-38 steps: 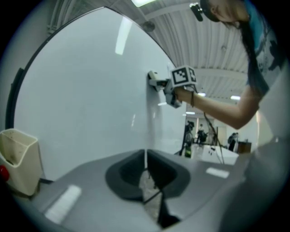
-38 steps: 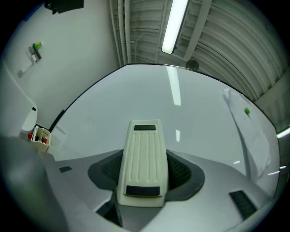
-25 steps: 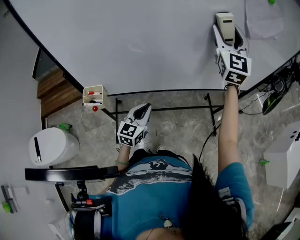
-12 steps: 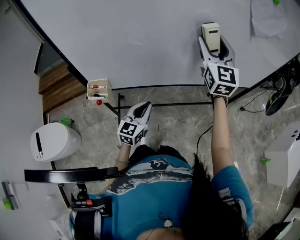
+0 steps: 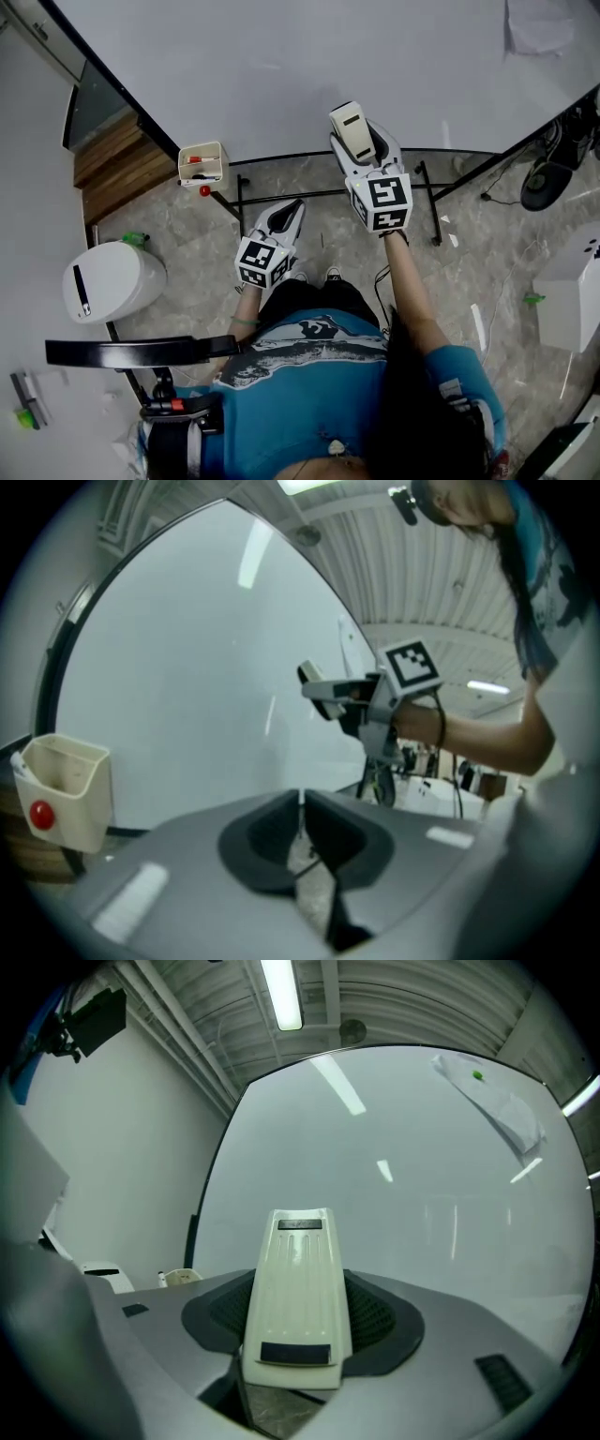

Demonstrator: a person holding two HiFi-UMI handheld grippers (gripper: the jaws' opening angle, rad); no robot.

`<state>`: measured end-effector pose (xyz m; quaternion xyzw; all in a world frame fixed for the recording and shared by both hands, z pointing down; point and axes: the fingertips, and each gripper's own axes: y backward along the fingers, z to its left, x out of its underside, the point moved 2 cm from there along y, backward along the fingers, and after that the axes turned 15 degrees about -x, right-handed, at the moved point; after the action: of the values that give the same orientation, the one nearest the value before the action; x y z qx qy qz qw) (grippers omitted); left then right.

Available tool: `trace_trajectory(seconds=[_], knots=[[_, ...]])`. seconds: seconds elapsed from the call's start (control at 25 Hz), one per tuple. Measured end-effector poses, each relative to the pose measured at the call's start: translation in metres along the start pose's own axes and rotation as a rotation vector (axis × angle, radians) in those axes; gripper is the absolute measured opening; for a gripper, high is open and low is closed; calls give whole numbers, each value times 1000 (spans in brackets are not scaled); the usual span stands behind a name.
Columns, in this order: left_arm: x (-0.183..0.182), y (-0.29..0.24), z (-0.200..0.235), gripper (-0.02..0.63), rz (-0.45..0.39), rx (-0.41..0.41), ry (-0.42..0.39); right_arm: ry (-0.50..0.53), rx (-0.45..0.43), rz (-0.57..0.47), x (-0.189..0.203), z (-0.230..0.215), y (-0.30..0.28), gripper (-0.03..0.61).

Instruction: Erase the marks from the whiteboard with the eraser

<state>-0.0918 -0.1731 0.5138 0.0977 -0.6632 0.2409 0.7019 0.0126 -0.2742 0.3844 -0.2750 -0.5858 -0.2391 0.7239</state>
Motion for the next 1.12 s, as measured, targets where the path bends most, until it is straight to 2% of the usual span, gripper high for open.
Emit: trace_trajectory(seconds=[0.28,0.56,0.84,1.12], knots=[[23,11,-2,5,25,10,24,-97,-64,77,60,65,6,264],[23,24,-12,5,2,-13,34,-181,-87,148,107,99,33,264],[25,60,-70,5,-17,-88,39,-221,-94,144,118,111,115,264],[45,103,-168,5,-29,-117,91,-220,-133,149,132,127,221,264]])
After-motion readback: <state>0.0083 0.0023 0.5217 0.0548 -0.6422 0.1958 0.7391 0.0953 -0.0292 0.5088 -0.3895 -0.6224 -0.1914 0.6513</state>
